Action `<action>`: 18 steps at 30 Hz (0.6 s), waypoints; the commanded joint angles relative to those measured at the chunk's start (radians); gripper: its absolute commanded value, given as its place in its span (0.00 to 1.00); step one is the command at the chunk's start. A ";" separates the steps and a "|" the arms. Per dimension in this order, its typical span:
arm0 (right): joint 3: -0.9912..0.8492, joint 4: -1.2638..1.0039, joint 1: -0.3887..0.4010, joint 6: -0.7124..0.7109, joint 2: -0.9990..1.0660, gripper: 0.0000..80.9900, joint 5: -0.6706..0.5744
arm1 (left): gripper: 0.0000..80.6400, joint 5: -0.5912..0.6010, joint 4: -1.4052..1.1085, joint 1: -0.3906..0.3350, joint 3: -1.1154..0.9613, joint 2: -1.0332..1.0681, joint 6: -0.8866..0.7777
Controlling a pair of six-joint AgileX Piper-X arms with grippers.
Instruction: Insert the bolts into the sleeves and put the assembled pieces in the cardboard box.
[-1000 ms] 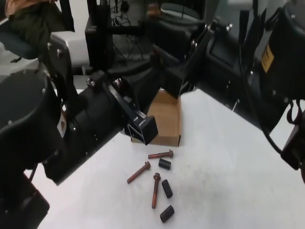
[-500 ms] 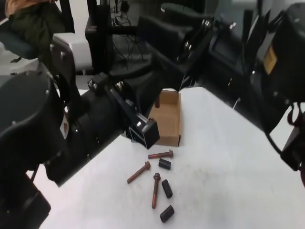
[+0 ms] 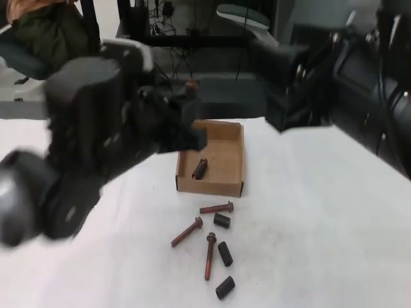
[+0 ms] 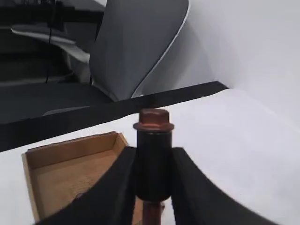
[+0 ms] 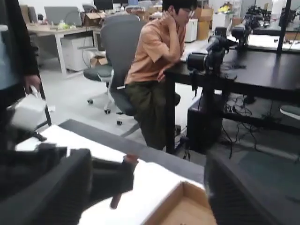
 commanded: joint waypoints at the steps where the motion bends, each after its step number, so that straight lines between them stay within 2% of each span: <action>1: -0.010 0.047 -0.002 0.025 -0.018 0.80 0.008 | 0.02 0.010 0.101 0.002 -0.113 0.098 0.030; 3: -0.010 0.071 -0.002 0.038 -0.024 0.80 0.008 | 0.02 0.010 0.199 -0.005 -0.188 0.170 0.049; 11: -0.010 0.123 -0.002 0.060 -0.025 0.80 -0.039 | 0.02 -0.113 0.592 -0.012 -0.495 0.428 0.068; 15: -0.010 0.123 -0.002 0.078 -0.025 0.80 -0.047 | 0.02 -0.192 0.667 -0.012 -0.594 0.519 0.075; 18: -0.010 0.123 -0.002 0.086 -0.025 0.80 -0.049 | 0.02 -0.192 0.667 -0.012 -0.637 0.562 0.075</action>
